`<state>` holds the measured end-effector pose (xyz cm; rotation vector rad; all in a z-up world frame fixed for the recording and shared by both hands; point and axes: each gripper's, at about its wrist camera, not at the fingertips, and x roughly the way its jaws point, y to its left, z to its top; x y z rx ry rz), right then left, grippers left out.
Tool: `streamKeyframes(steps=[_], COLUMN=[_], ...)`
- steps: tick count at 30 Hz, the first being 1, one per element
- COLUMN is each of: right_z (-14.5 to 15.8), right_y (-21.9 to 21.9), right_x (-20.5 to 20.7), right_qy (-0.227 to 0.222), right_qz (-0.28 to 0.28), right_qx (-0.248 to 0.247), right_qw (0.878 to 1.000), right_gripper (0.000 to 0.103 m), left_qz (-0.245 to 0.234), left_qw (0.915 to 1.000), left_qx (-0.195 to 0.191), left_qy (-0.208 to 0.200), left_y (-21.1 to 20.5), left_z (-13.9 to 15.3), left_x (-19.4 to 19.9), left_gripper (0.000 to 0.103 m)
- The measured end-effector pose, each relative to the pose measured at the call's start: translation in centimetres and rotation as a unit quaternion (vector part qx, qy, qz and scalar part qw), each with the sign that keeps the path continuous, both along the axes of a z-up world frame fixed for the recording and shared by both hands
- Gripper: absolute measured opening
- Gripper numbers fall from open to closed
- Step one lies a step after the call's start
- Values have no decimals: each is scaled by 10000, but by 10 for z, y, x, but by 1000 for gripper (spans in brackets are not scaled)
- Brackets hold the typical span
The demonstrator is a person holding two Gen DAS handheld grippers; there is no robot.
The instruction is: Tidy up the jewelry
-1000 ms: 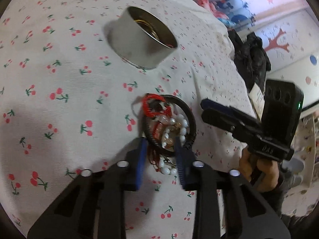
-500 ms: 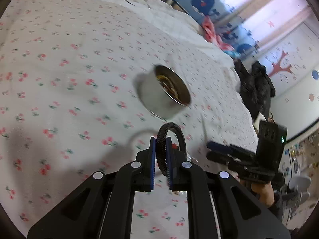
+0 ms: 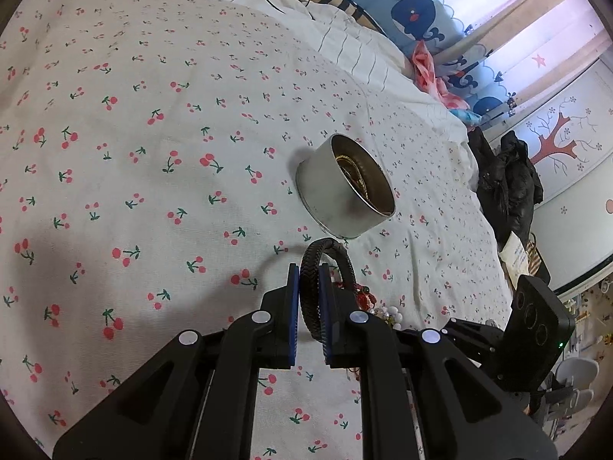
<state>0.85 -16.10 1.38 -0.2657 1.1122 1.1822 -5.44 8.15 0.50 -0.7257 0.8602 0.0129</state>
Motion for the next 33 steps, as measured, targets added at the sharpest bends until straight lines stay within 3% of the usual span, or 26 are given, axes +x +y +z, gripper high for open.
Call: streamKeyframes(steps=[4,8,11,12,17,22,25,29,33], right_z=[-6,-14,-15,-17,-10,13,32,59,60], right_y=[-7,-1,-1,0,-10,-24,-37,-53,-54], right_x=[7,9,13,14,20,28,36,38,42], right_qy=[317,453,458,501,571,726,802,892,879], right_qz=[-293,-371,-506,-563,-638,-683,-698,-567,-697], right_qx=[94,71,97,109,367,1129,1815,2843,2822], right_qw=[9990,9983,9976,9971,9957,9886,9776,9529,9528], right_gripper=[50,44,31,14,9,8,8,8,8], left_qz=[-52,-64,-73,-74,-93,-90,-124,-190,-241], left_qw=[10000,10000,10000,10000,9999,9994,9990,9981,9978], left_qx=[19,-15,-52,-50,-70,-89,-106,-140,-93], left_qy=[-7,-26,-30,-33,-50,-312,-407,-564,-606], left_y=[-4,-4,-3,-3,-4,-3,-4,-6,-8], left_z=[1,2,1,1,1,11,15,20,23], left_x=[3,3,4,3,2,-2,-3,-4,-5], left_gripper=[9,9,9,9,9,9,9,9,9])
